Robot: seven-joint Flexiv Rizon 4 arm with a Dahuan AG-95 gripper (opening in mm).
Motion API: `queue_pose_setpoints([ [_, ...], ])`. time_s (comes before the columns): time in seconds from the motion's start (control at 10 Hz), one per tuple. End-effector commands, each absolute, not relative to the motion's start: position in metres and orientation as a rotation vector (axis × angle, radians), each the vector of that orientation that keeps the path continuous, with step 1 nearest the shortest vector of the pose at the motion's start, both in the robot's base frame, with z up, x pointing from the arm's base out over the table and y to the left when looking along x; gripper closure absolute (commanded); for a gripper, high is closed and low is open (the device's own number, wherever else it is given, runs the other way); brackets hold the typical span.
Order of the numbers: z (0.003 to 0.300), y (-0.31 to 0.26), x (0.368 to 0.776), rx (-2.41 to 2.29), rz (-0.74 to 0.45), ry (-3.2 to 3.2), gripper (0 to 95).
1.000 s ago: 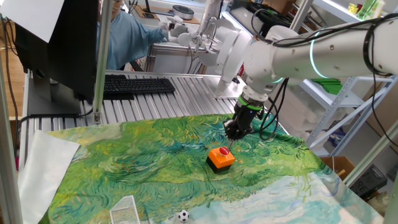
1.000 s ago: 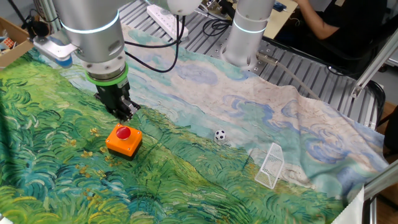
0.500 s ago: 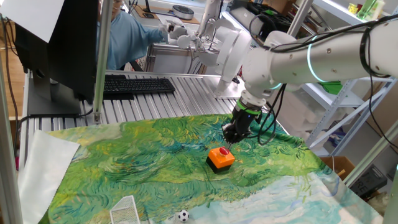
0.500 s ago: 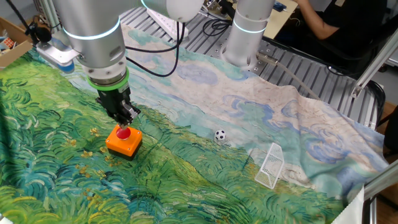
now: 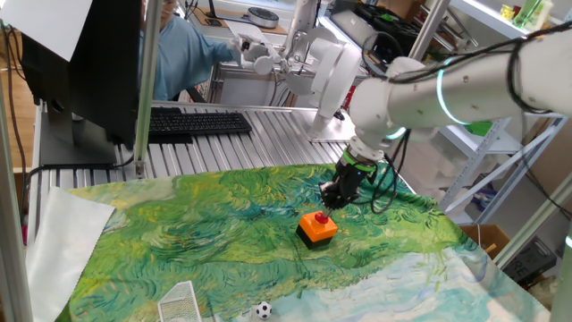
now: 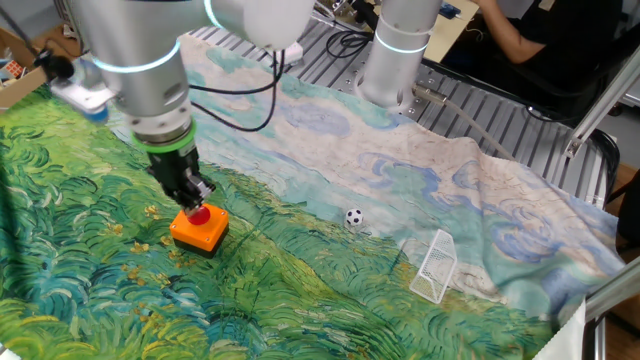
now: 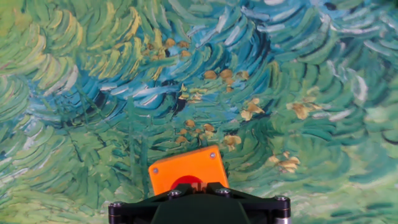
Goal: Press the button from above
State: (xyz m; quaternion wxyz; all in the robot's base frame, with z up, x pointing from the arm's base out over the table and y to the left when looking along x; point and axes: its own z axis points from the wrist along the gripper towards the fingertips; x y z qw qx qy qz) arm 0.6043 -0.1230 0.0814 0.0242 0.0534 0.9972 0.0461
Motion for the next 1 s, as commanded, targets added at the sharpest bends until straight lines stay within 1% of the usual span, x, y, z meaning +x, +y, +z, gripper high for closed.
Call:
queue_pose_setpoints([
  [0.1,0.078,-0.123,0.607,0.161,0.128,3.107,95.0],
  [0.3,0.081,-0.124,0.608,0.161,0.158,3.137,95.0],
  [0.7,0.094,-0.129,0.612,0.155,0.135,3.147,95.0],
  [1.0,0.123,-0.134,0.614,0.124,0.129,3.186,95.0],
])
